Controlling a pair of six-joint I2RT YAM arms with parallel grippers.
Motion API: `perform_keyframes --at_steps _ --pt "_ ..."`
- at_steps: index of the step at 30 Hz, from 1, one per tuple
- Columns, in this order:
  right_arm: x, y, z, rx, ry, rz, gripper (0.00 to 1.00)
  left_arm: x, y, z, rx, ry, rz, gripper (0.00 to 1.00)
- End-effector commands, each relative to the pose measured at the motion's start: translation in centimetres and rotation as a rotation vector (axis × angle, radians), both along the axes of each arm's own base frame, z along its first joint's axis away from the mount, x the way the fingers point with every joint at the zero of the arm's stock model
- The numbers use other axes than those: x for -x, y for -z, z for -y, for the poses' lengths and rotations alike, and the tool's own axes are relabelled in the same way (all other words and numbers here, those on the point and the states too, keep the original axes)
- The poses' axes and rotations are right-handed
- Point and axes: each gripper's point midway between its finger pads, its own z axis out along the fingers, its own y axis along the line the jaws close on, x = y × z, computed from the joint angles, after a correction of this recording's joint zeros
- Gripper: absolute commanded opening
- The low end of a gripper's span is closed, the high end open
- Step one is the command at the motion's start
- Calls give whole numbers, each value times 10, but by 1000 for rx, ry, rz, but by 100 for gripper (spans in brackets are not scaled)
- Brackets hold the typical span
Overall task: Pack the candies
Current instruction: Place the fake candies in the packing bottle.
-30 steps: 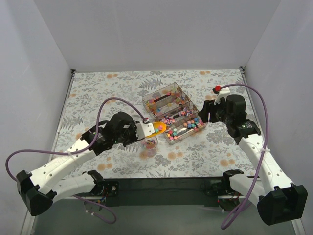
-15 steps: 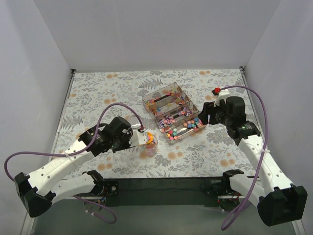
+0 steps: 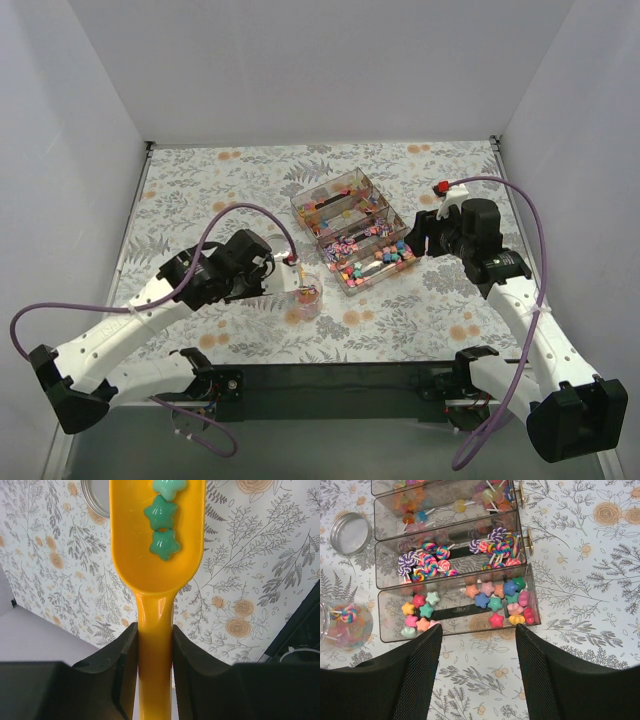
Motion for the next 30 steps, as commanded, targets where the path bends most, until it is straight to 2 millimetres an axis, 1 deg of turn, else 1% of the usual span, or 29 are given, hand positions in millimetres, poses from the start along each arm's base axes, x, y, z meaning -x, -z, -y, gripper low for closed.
perform_keyframes --at_steps 1,4,8,12,13,16,18,20,27,30 --pt "-2 -7 -3 -20 -10 32 67 -1 -12 3 -36 26 18 0" --pt "-3 -7 -3 -21 -12 33 67 1 -10 5 -84 36 16 0" --pt "-2 -5 -3 -18 -13 31 67 3 -11 6 -126 45 22 0" --pt "-2 -4 -3 -20 -12 32 67 0 -12 1 -197 39 48 0" --pt "-2 -4 -4 -21 -13 33 67 -3 -16 -3 -219 10 77 0" --pt "-2 -5 -3 -25 -7 40 67 -4 -20 -3 -267 10 114 0" --pt "-2 -3 -2 -22 -3 43 67 -6 -25 1 -289 19 147 0" --pt "-1 -3 -2 -23 -2 47 67 -3 -27 6 -291 37 154 0" --pt "0 -5 -1 -23 2 57 67 1 -24 16 -342 78 154 0" --pt "1 -4 -1 -23 1 57 67 0 -25 16 -361 81 165 0"
